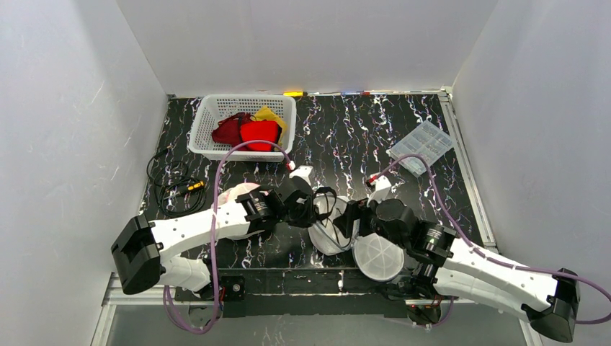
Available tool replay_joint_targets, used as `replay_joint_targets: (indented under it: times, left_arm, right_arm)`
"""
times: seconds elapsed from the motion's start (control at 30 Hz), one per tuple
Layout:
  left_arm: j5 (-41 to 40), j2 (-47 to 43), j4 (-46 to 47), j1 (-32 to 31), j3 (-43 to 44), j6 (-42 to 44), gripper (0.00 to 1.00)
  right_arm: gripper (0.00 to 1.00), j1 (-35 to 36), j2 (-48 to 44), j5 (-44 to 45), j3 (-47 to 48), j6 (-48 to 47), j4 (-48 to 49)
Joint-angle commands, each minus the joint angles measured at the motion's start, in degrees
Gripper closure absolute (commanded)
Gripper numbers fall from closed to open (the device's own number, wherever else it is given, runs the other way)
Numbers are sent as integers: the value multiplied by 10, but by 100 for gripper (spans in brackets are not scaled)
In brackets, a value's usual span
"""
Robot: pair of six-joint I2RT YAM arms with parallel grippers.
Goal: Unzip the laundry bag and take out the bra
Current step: Pick up the bra from the laundry bag.
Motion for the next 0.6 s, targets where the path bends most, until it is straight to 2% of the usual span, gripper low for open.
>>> replay_joint_targets:
  times: [0.0,0.07,0.33,0.57]
  left_arm:
    - [-16,-17,-8,-3,-24,1,93]
    - [-8,-25,0,-3,-34,5,100]
    - [28,-73,28,-3,-79,24,100]
    - [40,-90,44,-3,-102,31,100]
  right_arm:
    - [12,0,29,-50,4,-17,43]
    - [12,1,40,-68,2,-21,60]
    - [16,4,101,-85,22,-34,96]
    - [14,18,164,-102,44,-43,132]
